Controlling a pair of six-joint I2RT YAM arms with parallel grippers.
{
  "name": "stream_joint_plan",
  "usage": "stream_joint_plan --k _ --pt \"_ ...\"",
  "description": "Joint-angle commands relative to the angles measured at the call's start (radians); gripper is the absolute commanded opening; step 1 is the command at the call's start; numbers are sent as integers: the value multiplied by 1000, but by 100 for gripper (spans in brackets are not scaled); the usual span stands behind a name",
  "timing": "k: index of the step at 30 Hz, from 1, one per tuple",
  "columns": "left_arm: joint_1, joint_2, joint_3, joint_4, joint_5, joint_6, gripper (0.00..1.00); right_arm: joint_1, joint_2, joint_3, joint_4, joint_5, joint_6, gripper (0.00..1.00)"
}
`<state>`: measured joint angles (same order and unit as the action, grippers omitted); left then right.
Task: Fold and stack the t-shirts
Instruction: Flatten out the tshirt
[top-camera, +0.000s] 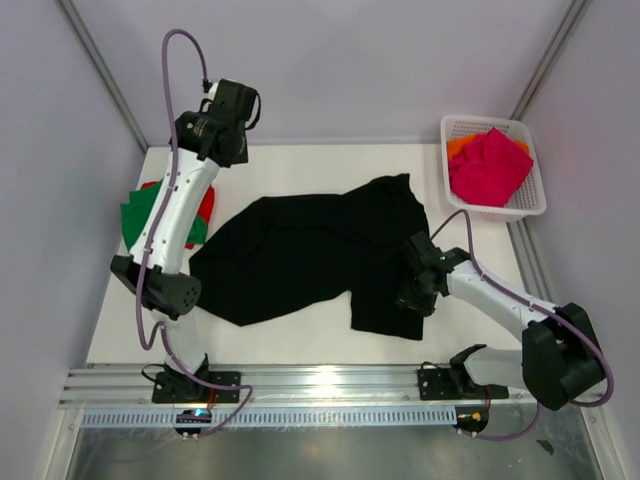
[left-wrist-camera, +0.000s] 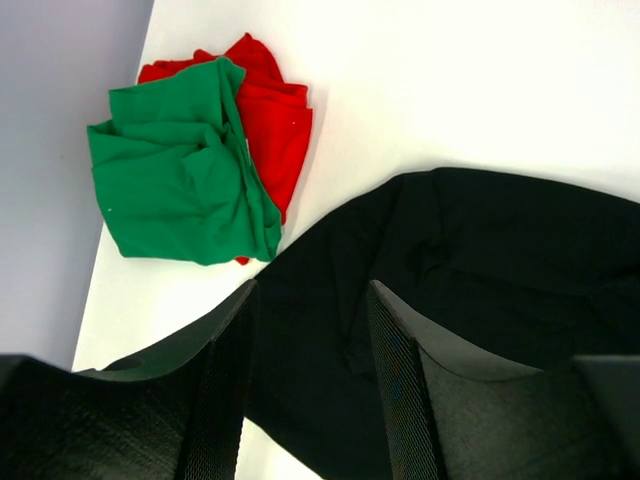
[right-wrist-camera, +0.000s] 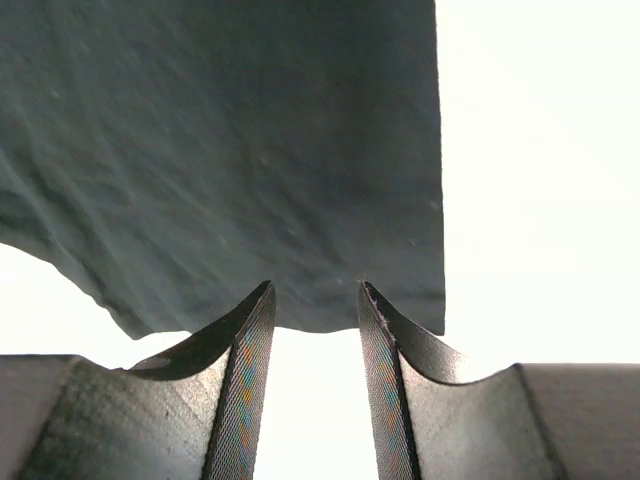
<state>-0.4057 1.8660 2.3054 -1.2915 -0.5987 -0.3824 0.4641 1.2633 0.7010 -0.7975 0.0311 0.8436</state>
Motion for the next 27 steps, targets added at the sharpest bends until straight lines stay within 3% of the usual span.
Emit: stream_joint_plan --k 1,3,8,12,21,27 --pt "-1 -18 52 6 -36 31 51 7 -71 -18 -98 4 43 43" --pt "-2 -30 55 20 -26 30 52 7 -102 -26 -103 12 45 43" --pt "-2 -30 46 31 31 13 54 8 -252 -26 65 36 -26 43" --pt "-2 -27 6 34 42 -6 54 8 -280 20 167 98 -99 44" --pt "-2 -22 -29 29 36 -23 53 8 8 95 348 81 -195 44" --pt "-2 -28 -35 31 19 -15 53 8 110 95 438 61 -192 43"
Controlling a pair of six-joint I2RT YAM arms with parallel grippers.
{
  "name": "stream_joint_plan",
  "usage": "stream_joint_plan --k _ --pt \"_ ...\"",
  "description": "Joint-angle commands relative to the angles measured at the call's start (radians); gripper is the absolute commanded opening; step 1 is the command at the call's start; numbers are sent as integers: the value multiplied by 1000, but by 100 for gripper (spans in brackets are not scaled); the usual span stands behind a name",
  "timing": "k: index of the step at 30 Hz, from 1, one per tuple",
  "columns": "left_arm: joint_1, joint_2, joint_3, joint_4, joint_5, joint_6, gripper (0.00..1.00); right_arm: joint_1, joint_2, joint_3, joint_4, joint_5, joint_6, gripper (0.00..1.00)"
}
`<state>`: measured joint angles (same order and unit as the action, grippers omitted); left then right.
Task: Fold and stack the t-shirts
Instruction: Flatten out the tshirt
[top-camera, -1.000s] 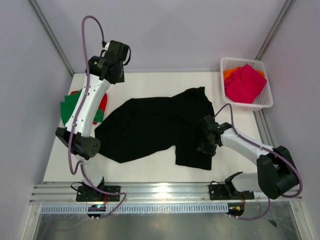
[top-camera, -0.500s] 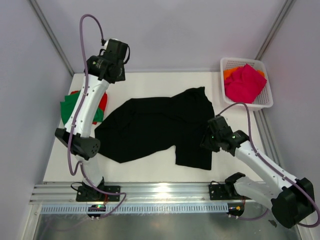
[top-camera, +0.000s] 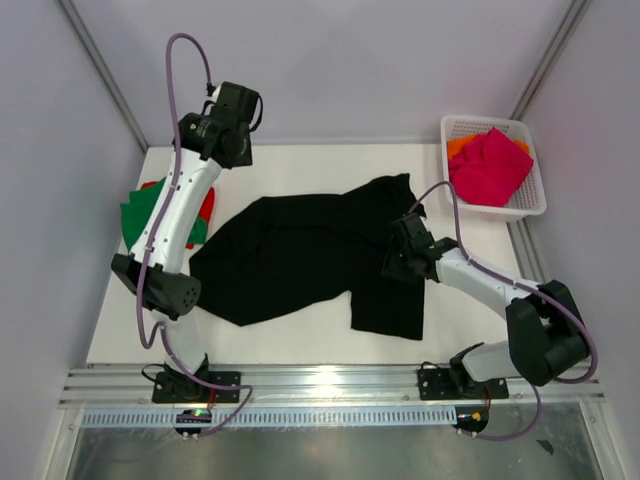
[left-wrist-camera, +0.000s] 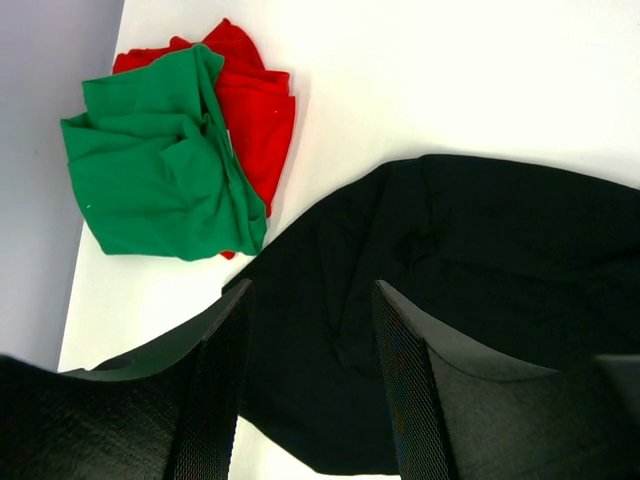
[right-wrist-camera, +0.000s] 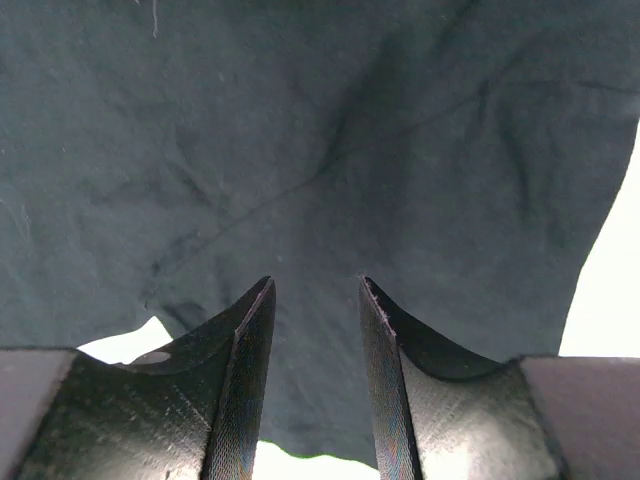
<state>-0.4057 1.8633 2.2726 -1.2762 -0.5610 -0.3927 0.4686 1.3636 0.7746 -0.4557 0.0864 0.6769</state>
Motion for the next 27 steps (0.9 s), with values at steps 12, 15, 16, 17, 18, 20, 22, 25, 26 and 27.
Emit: stream_joint_plan --k 12,15,16,17,18,20,22,25,26,27 --pt "-2 -26 10 24 -31 0 53 4 74 25 36 6 -20 43" --pt "-2 -27 18 24 -42 5 54 4 80 22 -23 10 -11 43" --pt "-1 -27 24 23 -45 6 54 5 81 22 -35 10 -8 43" --pt "-1 -27 27 20 -48 8 54 4 83 20 -47 10 -7 43" --pt "-2 -29 28 18 -51 9 54 4 83 17 -70 10 -8 43" --pt "-2 -30 38 15 -54 12 54 4 88 14 -84 19 -13 43" --pt "-2 -35 38 14 -50 12 54 5 95 6 -86 21 -17 43" --pt "-1 -42 31 14 -43 14 54 4 124 5 -72 9 -22 43" --pt "-1 -42 30 12 -46 14 54 5 132 5 -66 -3 -22 43" --pt "-2 -42 30 8 -46 12 54 5 143 5 -57 -8 -16 43"
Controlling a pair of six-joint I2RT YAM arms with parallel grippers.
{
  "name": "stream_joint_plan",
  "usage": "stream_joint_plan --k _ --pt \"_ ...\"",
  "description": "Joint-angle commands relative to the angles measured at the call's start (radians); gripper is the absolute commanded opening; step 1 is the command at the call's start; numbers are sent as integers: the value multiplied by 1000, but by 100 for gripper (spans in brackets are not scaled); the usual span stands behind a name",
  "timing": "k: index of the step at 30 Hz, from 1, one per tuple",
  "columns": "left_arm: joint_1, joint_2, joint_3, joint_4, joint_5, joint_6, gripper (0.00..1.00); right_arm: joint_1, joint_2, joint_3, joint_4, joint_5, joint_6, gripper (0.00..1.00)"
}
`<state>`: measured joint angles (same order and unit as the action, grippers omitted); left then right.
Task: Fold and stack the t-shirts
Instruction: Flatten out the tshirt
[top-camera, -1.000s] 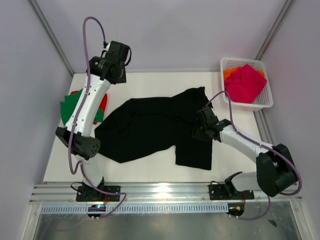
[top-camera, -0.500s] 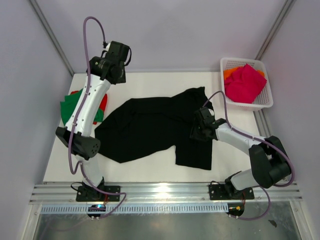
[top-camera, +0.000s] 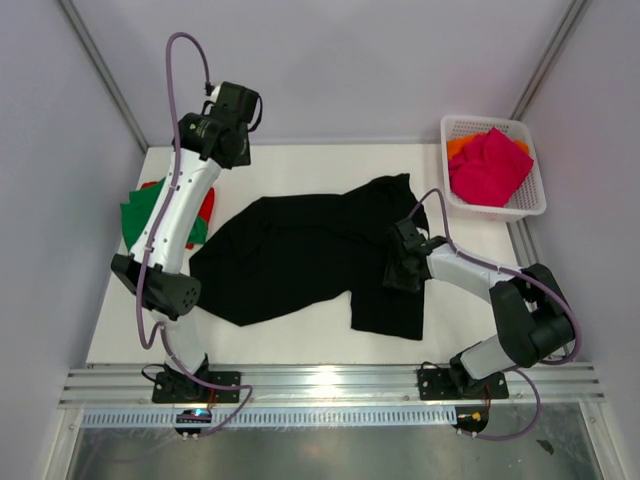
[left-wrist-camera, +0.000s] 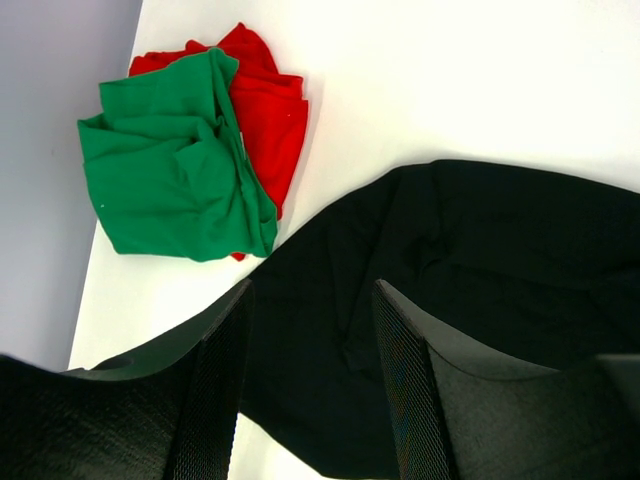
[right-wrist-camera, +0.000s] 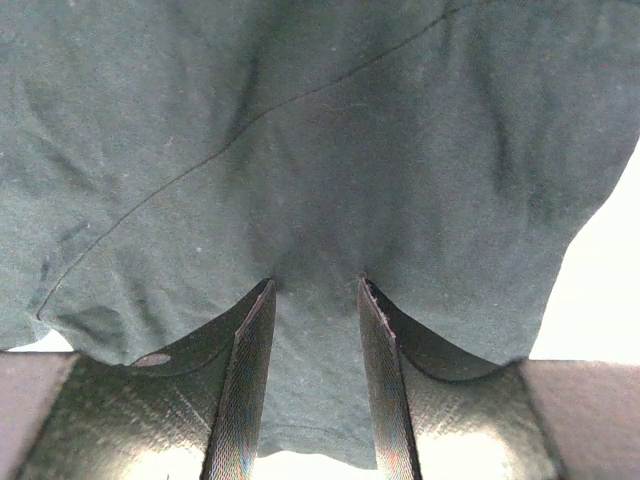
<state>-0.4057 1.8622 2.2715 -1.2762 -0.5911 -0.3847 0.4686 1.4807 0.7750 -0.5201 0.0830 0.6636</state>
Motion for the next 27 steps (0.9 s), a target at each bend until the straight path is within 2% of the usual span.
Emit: stream_joint_plan --k 1,8,14,18,27 --pt "-2 -44 31 6 -16 4 54 5 44 4 12 -9 -4 43" --pt "-2 -63 29 -2 -35 9 54 5 105 -20 28 -49 7 43" --pt "-1 -86 31 0 -45 18 54 16 78 -114 11 -68 53 43" --pt "-1 -97 42 6 -39 23 55 33 55 -212 41 -143 85 43" --pt "-1 -103 66 9 0 26 55 174 84 -292 78 -169 230 43"
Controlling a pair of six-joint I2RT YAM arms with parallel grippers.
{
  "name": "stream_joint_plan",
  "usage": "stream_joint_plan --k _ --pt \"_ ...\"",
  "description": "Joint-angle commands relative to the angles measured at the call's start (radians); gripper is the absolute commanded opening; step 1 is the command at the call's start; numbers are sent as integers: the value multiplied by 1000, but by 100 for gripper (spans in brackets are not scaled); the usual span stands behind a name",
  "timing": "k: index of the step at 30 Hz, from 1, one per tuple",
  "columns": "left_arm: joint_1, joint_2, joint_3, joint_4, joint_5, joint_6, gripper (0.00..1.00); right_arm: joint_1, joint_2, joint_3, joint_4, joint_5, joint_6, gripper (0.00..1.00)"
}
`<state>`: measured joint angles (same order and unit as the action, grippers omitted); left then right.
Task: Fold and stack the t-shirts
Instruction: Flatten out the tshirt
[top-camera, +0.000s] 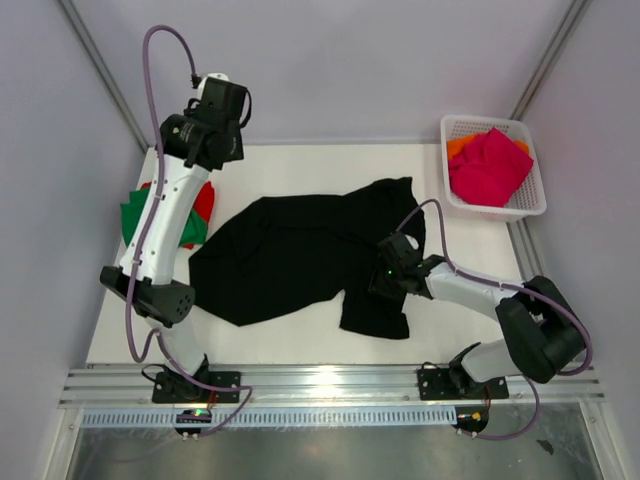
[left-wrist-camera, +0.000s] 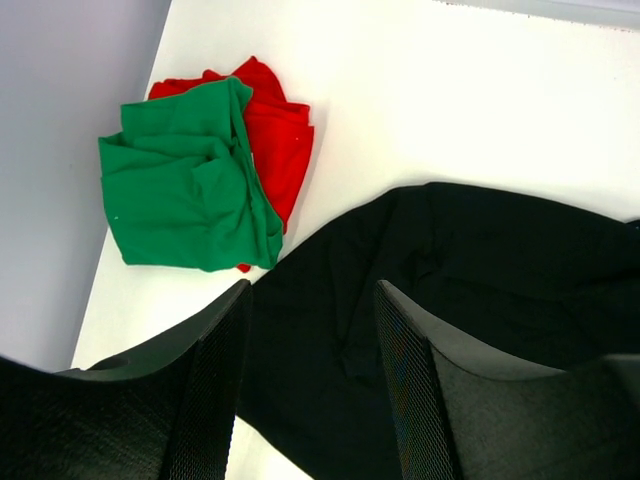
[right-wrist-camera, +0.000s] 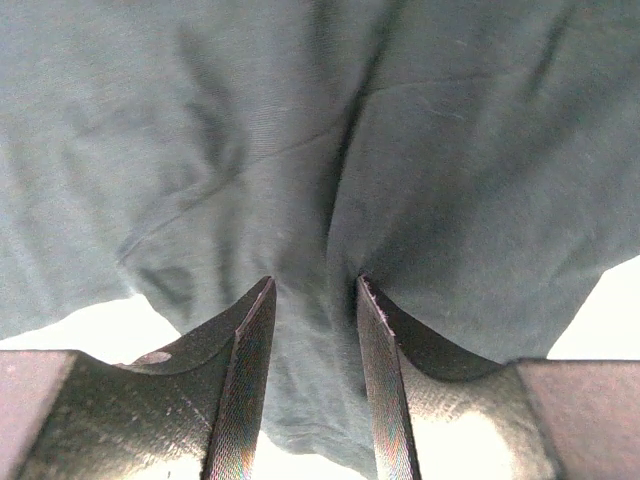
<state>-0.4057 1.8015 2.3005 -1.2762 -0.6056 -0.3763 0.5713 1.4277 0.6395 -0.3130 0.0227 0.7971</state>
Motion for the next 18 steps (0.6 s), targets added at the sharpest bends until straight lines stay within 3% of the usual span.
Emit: stream_joint_plan --k 1,12,18 --pt "-2 -44 37 9 17 17 55 87 157 -168 -121 -109 114 43" --pt "-1 -59 27 8 38 19 55 315 185 -310 -18 -162 356 43" --pt "-1 -62 31 12 46 19 56 386 126 -285 -161 -133 468 43"
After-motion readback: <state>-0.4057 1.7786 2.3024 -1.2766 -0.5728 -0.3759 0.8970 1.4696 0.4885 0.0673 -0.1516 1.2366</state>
